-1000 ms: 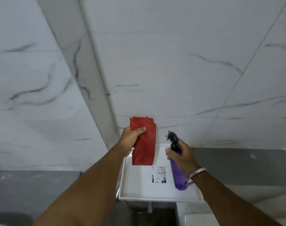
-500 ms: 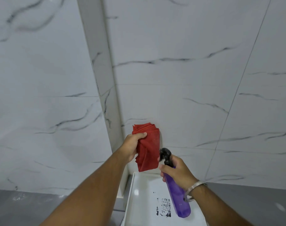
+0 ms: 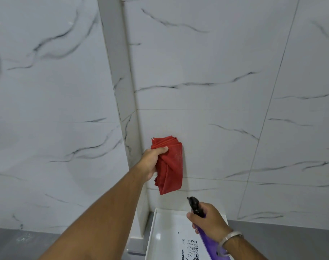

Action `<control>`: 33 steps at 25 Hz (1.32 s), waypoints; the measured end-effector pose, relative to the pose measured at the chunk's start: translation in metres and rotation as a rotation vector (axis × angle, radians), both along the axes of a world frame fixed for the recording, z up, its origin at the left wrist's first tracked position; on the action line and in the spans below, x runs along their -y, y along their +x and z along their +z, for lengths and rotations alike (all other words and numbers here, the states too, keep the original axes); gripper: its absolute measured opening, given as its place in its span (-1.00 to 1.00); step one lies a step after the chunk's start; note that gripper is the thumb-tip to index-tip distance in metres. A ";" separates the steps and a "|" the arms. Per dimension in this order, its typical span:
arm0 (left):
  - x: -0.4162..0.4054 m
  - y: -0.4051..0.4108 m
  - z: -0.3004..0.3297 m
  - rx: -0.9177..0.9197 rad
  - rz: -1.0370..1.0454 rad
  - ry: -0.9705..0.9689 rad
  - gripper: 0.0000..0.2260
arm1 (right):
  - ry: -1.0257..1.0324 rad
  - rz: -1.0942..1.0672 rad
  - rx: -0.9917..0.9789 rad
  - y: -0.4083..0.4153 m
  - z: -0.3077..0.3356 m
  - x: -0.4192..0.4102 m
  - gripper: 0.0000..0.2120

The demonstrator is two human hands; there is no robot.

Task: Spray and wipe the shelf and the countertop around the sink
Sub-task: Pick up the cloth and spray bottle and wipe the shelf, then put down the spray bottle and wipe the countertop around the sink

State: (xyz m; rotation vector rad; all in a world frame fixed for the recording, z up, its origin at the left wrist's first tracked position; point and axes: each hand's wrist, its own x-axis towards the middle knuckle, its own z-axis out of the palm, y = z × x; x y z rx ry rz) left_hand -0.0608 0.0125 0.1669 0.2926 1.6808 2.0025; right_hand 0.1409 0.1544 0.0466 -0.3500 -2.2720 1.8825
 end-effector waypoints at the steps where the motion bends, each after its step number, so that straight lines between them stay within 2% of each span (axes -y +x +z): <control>1: 0.001 0.000 0.000 -0.002 0.003 -0.005 -0.78 | -0.006 -0.016 -0.028 -0.002 0.005 0.000 -0.84; 4: 0.004 0.004 -0.002 -0.006 0.003 -0.015 -0.77 | -0.090 -0.022 -0.110 -0.016 0.038 -0.001 -0.84; 10: 0.014 0.009 0.003 -0.009 0.038 -0.014 -0.74 | -0.085 0.055 -0.191 -0.038 0.082 -0.003 -0.89; 15: 0.023 0.012 0.007 -0.008 0.096 0.005 -0.78 | -0.047 0.139 -0.136 -0.026 0.043 -0.004 -0.87; 18: 0.028 0.019 0.005 -0.022 0.125 -0.013 -0.78 | -0.050 0.012 -0.170 -0.012 -0.005 -0.015 -0.94; 19: 0.029 0.021 0.002 -0.024 0.134 -0.021 -0.77 | -0.057 -0.059 -0.186 -0.007 -0.021 -0.021 -0.87; 20: 0.031 0.024 0.002 -0.031 0.139 -0.029 -0.76 | -0.054 -0.115 -0.182 -0.004 -0.036 -0.027 -0.73; 22: 0.036 0.030 -0.002 -0.029 0.155 -0.045 -0.74 | -0.074 -0.171 -0.114 0.004 -0.068 -0.038 -0.55; 24: 0.041 0.036 -0.010 -0.018 0.175 -0.052 -0.73 | -0.044 -0.199 -0.032 0.006 -0.097 -0.047 -0.52; 27: 0.050 0.044 -0.026 0.008 0.193 -0.068 -0.75 | -0.003 -0.263 -0.048 0.008 -0.117 -0.045 -0.49; 29: 0.055 0.047 -0.036 0.026 0.208 -0.084 -0.75 | -0.020 -0.266 -0.057 0.010 -0.119 -0.040 -0.30; 31: 0.058 0.049 -0.046 0.041 0.209 -0.099 -0.72 | 0.095 -0.352 -0.025 0.020 -0.127 -0.037 -0.04; 33: 0.064 0.049 -0.055 0.063 0.202 -0.095 -0.73 | 0.282 -0.503 0.000 0.046 -0.138 -0.031 0.06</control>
